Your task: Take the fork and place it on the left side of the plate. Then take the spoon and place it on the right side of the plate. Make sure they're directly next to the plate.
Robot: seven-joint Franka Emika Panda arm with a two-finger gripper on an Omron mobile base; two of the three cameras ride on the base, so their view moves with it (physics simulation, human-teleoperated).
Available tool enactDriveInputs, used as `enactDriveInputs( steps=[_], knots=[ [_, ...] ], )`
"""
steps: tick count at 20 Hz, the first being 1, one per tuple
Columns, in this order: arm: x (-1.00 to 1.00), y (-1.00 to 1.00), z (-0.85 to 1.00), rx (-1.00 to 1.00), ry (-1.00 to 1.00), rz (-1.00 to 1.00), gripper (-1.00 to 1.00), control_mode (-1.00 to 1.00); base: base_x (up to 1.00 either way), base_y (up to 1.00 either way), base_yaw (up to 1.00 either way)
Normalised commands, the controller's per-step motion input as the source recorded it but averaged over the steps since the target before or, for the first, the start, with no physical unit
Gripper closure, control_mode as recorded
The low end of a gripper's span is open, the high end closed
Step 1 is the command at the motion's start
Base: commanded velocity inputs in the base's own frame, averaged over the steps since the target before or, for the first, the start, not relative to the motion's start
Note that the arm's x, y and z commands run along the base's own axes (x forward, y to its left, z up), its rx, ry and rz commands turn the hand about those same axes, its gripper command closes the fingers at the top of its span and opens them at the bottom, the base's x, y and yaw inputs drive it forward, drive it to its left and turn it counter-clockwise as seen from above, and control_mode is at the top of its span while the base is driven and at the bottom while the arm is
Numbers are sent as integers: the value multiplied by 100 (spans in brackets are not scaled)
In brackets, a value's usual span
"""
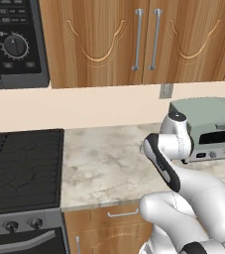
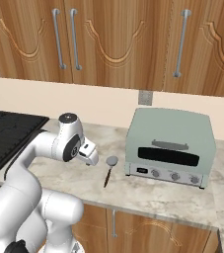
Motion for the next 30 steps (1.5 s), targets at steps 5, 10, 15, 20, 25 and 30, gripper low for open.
enactDriveInputs(
  steps=[5, 10, 15, 20, 25, 30],
  knots=[
    [0, 0, 0, 0, 0, 0, -100, 100, 0, 0, 0],
    [0, 0, 0, 0, 0, 0, -100, 100, 3, -8, 0],
    [0, 0, 0, 0, 0, 0, -100, 100, 18, -25, 0],
    [0, 0, 0, 0, 0, 0, -100, 100, 9, -32, 0],
    [0, 0, 0, 0, 0, 0, -100, 100, 0, -8, 0],
    [0, 0, 0, 0, 0, 0, -100, 100, 0, 0, 0]
  ],
)
